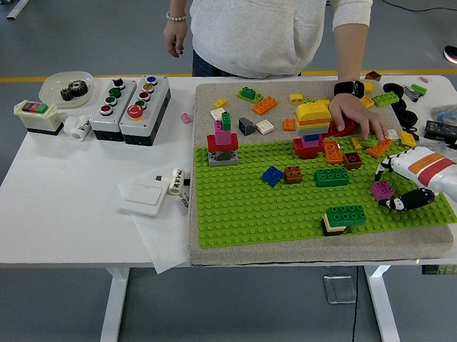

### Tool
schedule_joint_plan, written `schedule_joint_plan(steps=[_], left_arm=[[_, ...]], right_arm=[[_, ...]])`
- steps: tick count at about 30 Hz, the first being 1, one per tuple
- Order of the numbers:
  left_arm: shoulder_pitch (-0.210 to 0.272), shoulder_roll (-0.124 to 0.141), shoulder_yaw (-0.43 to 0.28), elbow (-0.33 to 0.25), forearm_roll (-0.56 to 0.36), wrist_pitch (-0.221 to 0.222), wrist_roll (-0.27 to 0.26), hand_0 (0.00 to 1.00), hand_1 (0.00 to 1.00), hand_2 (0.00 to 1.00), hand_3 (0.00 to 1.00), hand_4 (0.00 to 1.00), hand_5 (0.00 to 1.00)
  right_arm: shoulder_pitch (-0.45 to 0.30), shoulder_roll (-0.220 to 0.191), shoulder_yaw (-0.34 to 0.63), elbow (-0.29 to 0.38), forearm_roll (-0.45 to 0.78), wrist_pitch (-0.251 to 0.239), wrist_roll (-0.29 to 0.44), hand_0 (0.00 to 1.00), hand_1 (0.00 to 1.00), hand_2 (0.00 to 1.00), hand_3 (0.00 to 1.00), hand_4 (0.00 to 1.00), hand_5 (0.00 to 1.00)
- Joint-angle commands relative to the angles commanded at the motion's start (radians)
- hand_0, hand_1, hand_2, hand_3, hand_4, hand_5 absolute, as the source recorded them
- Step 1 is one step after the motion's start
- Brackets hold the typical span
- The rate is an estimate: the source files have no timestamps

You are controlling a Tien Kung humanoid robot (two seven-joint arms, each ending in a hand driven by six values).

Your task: Pick up the brick,pile it on top of brick,press brick,pick up the brick,pile it on top of brick,press brick

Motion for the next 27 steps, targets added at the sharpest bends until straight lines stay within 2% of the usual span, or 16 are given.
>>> schedule_joint_plan(steps=[1, 2, 7, 8, 11, 13, 14, 19, 20, 25, 26, 27], left_arm=[[0.000, 0.000, -0.001, 0.000, 0.001, 0.000, 0.000, 0.785, 0.797, 0.763, 0.622, 0.683, 0.640], [0.000, 0.000, -0.001, 0.000, 0.002, 0.000, 0.001, 0.788, 0.796, 0.763, 0.623, 0.683, 0.640], [0.001, -0.001, -0.002, -0.001, 0.006, -0.001, 0.002, 0.788, 0.796, 0.763, 0.623, 0.683, 0.640], [0.001, -0.001, -0.002, -0.001, 0.006, -0.001, 0.002, 0.790, 0.799, 0.763, 0.623, 0.683, 0.641], [0.001, -0.001, -0.003, -0.002, 0.009, -0.002, 0.003, 0.790, 0.799, 0.763, 0.623, 0.683, 0.641], [0.001, -0.001, -0.002, -0.002, 0.008, -0.002, 0.003, 0.790, 0.799, 0.763, 0.623, 0.683, 0.641], [0.001, -0.001, -0.002, -0.002, 0.007, -0.002, 0.003, 0.792, 0.801, 0.763, 0.623, 0.683, 0.641], [-0.001, -0.001, 0.000, -0.003, 0.006, -0.002, 0.002, 0.792, 0.801, 0.763, 0.623, 0.683, 0.641], [-0.001, -0.001, 0.000, -0.003, 0.007, -0.002, 0.002, 0.794, 0.804, 0.763, 0.623, 0.683, 0.641], [-0.001, -0.002, 0.002, -0.004, 0.004, -0.002, 0.001, 0.794, 0.804, 0.763, 0.623, 0.683, 0.641], [0.000, -0.002, 0.002, -0.004, 0.003, -0.002, 0.001, 0.800, 0.804, 0.763, 0.623, 0.683, 0.641], [0.000, -0.002, 0.004, -0.004, 0.002, -0.002, 0.000, 0.800, 0.804, 0.763, 0.623, 0.683, 0.641]], right_arm=[[0.000, 0.001, -0.001, -0.002, 0.001, -0.003, 0.002, 0.546, 0.607, 0.675, 0.614, 0.821, 0.396], [0.000, 0.001, -0.001, -0.002, 0.001, -0.004, 0.002, 0.506, 0.597, 0.651, 0.581, 0.797, 0.392], [0.000, 0.009, -0.005, -0.022, -0.005, -0.021, 0.010, 0.506, 0.597, 0.651, 0.581, 0.797, 0.392], [0.000, 0.010, -0.006, -0.025, -0.007, -0.024, 0.011, 0.486, 0.579, 0.628, 0.554, 0.760, 0.410], [0.000, 0.014, -0.008, -0.033, -0.021, -0.033, 0.015, 0.486, 0.579, 0.628, 0.554, 0.760, 0.410], [0.000, 0.015, -0.008, -0.036, -0.024, -0.037, 0.016, 0.486, 0.579, 0.628, 0.554, 0.760, 0.410], [0.000, 0.015, -0.008, -0.037, -0.025, -0.039, 0.017, 0.445, 0.551, 0.598, 0.536, 0.732, 0.416], [-0.001, 0.011, -0.007, -0.035, -0.033, -0.052, 0.021, 0.445, 0.551, 0.598, 0.536, 0.732, 0.416], [-0.001, 0.011, -0.007, -0.035, -0.036, -0.056, 0.021, 0.378, 0.514, 0.585, 0.521, 0.699, 0.429], [-0.004, 0.009, -0.008, -0.037, -0.043, -0.064, 0.022, 0.378, 0.514, 0.585, 0.521, 0.699, 0.429], [-0.005, 0.009, -0.009, -0.038, -0.045, -0.066, 0.023, 0.321, 0.489, 0.565, 0.509, 0.657, 0.439], [-0.005, 0.009, -0.009, -0.038, -0.045, -0.068, 0.023, 0.321, 0.489, 0.565, 0.509, 0.657, 0.439]])
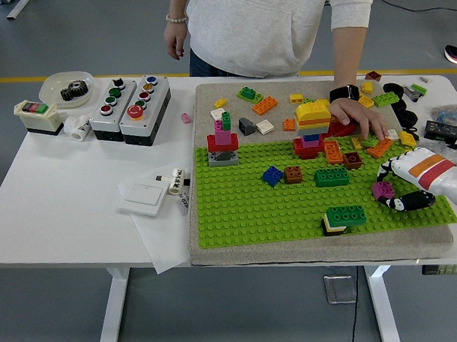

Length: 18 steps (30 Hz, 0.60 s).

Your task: Pick up the brick,pile it on top of brick,press brick,pick up the brick,pile it on top of brick,press brick

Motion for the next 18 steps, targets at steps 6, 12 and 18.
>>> schedule_joint_plan(steps=[6, 12, 18], left_arm=[[0.001, -0.001, 0.005, -0.001, -0.006, 0.000, -0.002, 0.808, 0.804, 0.763, 0.623, 0.683, 0.641], [0.002, -0.001, -0.001, 0.000, 0.002, 0.000, 0.000, 0.810, 0.804, 0.765, 0.623, 0.683, 0.640], [0.004, -0.001, -0.002, 0.002, 0.003, 0.001, -0.001, 0.808, 0.804, 0.765, 0.623, 0.683, 0.640]], right_arm=[[-0.006, -0.004, 0.005, 0.006, -0.001, -0.008, 0.004, 0.302, 0.474, 0.554, 0.502, 0.647, 0.444], [-0.027, -0.020, 0.042, 0.054, -0.002, -0.018, 0.011, 0.299, 0.468, 0.551, 0.501, 0.647, 0.442], [-0.069, -0.066, 0.104, 0.165, -0.017, -0.024, 0.014, 0.298, 0.466, 0.548, 0.501, 0.642, 0.438]])
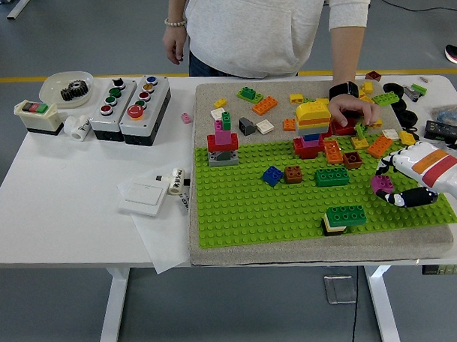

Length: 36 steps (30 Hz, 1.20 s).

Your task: Pick up the brick,pile it on top of brick,press brick,pick up the brick,pile it on top of brick,press brick

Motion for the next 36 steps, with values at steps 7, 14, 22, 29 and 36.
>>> schedule_joint_plan(steps=[7, 14, 22, 29, 36], left_arm=[[-0.002, 0.001, 0.005, 0.001, -0.008, 0.002, -0.003, 0.806, 0.802, 0.765, 0.623, 0.683, 0.641], [-0.002, 0.002, 0.005, 0.002, -0.008, 0.003, -0.003, 0.801, 0.798, 0.764, 0.623, 0.683, 0.641], [-0.003, 0.003, 0.009, 0.002, -0.015, 0.003, -0.005, 0.799, 0.797, 0.764, 0.623, 0.683, 0.640], [-0.004, 0.003, 0.009, 0.002, -0.014, 0.003, -0.004, 0.799, 0.795, 0.764, 0.623, 0.683, 0.640], [-0.003, 0.003, 0.008, 0.002, -0.011, 0.002, -0.004, 0.794, 0.794, 0.763, 0.623, 0.683, 0.640]], right_arm=[[-0.058, -0.063, 0.078, 0.176, -0.036, 0.013, -0.017, 0.291, 0.464, 0.543, 0.496, 0.640, 0.439], [-0.090, -0.104, 0.075, 0.322, -0.059, 0.052, -0.040, 0.289, 0.460, 0.538, 0.493, 0.612, 0.443], [-0.087, -0.102, 0.029, 0.369, -0.111, 0.078, -0.060, 0.282, 0.459, 0.539, 0.494, 0.611, 0.439], [-0.092, -0.095, 0.023, 0.394, -0.142, 0.081, -0.076, 0.283, 0.458, 0.537, 0.498, 0.610, 0.436], [-0.099, -0.096, 0.019, 0.399, -0.149, 0.081, -0.079, 0.281, 0.458, 0.538, 0.498, 0.612, 0.433]])
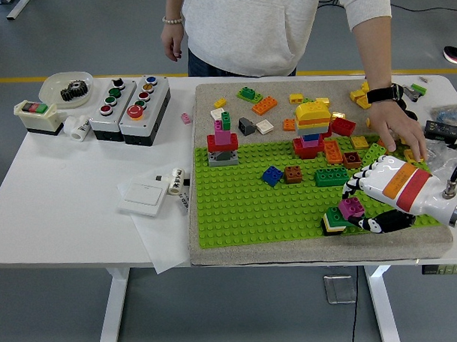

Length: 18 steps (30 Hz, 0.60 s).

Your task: Pick up the brick,pile it on top of brick,press brick,pick up the brick,pile it on top of brick,press brick

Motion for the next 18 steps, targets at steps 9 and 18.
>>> schedule_joint_plan(steps=[9, 18], left_arm=[[0.000, -0.001, -0.001, 0.000, 0.001, 0.001, 0.000, 0.793, 0.793, 0.763, 0.623, 0.683, 0.640], [0.000, -0.002, -0.002, -0.001, 0.004, 0.000, 0.001, 0.794, 0.794, 0.762, 0.623, 0.683, 0.640]], right_arm=[[0.000, 0.004, -0.003, -0.013, -0.004, -0.004, -0.001, 0.279, 0.456, 0.538, 0.498, 0.613, 0.433], [0.000, 0.008, -0.008, -0.016, -0.002, -0.008, 0.000, 0.278, 0.457, 0.539, 0.500, 0.625, 0.436]])
